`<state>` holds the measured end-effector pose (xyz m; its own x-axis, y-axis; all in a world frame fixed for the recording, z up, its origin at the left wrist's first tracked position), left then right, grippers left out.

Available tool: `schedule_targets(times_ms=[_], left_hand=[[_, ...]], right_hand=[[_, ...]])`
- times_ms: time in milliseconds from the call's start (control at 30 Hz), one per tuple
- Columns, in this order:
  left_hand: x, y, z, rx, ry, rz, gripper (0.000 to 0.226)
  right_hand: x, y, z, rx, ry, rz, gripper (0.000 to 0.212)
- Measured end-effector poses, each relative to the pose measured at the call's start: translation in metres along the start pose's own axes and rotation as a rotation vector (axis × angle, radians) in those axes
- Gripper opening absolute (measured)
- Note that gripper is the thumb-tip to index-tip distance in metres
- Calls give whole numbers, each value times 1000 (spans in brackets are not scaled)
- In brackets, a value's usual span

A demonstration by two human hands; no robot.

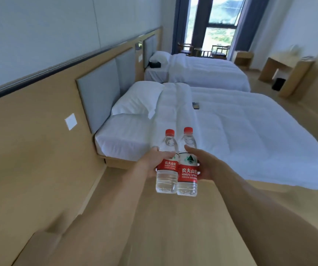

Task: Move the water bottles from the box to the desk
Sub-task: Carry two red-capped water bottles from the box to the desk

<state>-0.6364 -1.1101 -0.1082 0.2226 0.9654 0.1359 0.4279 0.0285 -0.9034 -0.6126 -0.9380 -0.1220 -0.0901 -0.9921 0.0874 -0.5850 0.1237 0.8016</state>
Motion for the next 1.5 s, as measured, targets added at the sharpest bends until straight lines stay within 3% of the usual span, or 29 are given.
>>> schedule_targets(times_ms=[200, 367, 700, 1133, 1300, 1500], left_hand=[[145, 4, 28, -46, 167, 163, 57], [270, 17, 41, -57, 262, 358, 51], [495, 54, 39, -81, 500, 493, 46], [697, 80, 48, -97, 754, 610, 41], [758, 79, 86, -92, 825, 641, 51], [827, 61, 163, -91, 875, 657, 46]], right_hand=[[-149, -4, -41, -58, -168, 37, 80], [-267, -16, -78, -42, -232, 92, 52], [-469, -52, -158, -30, -444, 198, 41], [-633, -74, -224, -96, -727, 327, 39], [-689, -65, -208, -95, -809, 352, 44], [-763, -27, -157, -61, -848, 373, 46]])
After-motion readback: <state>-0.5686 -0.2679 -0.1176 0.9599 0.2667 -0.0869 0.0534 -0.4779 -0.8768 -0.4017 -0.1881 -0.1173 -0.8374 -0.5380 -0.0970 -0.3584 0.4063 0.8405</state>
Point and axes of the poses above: each hand's wrist, its own z-axis towards the middle knuckle, its own x-axis out of the palm, y = z × x, the point moved 8 cm from there along z, towards the middle knuckle, and after that the axes turned 3 degrees about -y, right-handed, at the moved point
